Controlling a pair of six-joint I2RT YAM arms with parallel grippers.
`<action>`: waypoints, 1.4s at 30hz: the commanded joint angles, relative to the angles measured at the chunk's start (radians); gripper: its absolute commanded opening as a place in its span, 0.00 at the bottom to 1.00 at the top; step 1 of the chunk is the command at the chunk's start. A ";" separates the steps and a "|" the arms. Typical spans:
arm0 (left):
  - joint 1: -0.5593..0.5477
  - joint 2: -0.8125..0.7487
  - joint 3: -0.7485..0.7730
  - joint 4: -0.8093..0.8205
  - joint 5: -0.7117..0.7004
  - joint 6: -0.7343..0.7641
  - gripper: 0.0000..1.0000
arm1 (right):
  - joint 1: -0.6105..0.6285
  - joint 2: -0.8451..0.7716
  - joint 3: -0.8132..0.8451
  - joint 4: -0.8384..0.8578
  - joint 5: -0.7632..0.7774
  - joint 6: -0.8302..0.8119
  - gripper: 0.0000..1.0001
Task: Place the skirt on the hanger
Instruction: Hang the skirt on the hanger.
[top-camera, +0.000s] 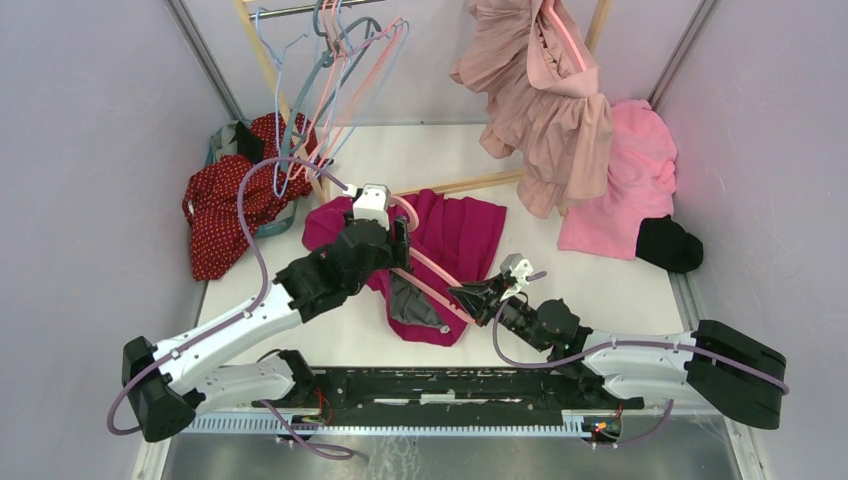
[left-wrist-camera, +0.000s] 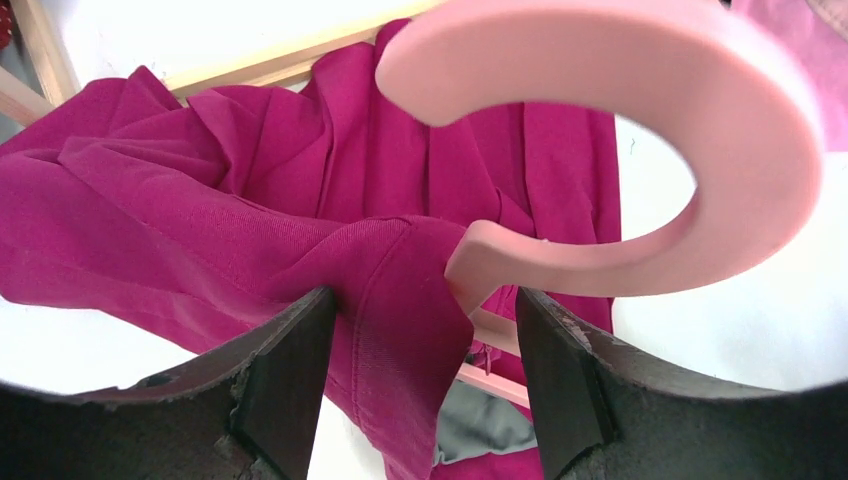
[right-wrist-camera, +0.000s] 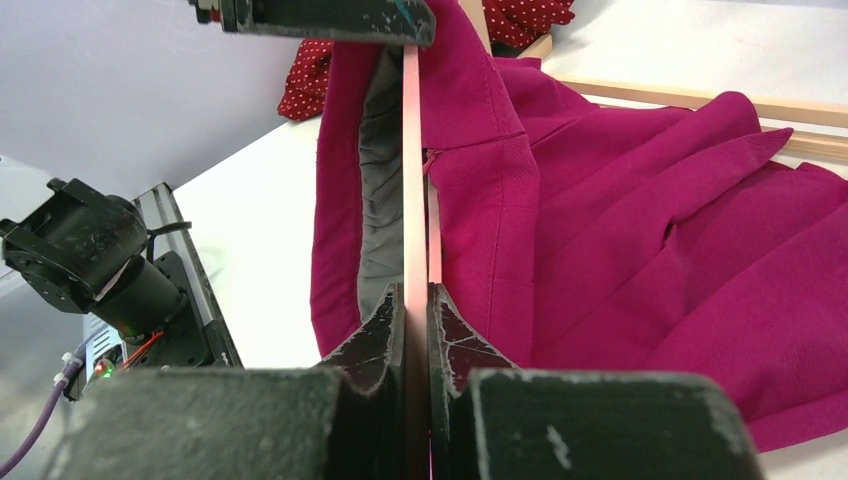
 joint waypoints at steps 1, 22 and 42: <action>0.016 -0.045 -0.042 0.140 0.063 0.063 0.73 | 0.002 -0.037 0.019 0.143 -0.031 0.023 0.02; 0.017 -0.014 -0.031 0.216 0.078 0.174 0.66 | 0.003 -0.046 0.029 0.131 -0.072 0.046 0.02; 0.017 0.023 -0.114 0.382 0.205 0.201 0.43 | 0.003 -0.020 0.039 0.141 -0.105 0.066 0.02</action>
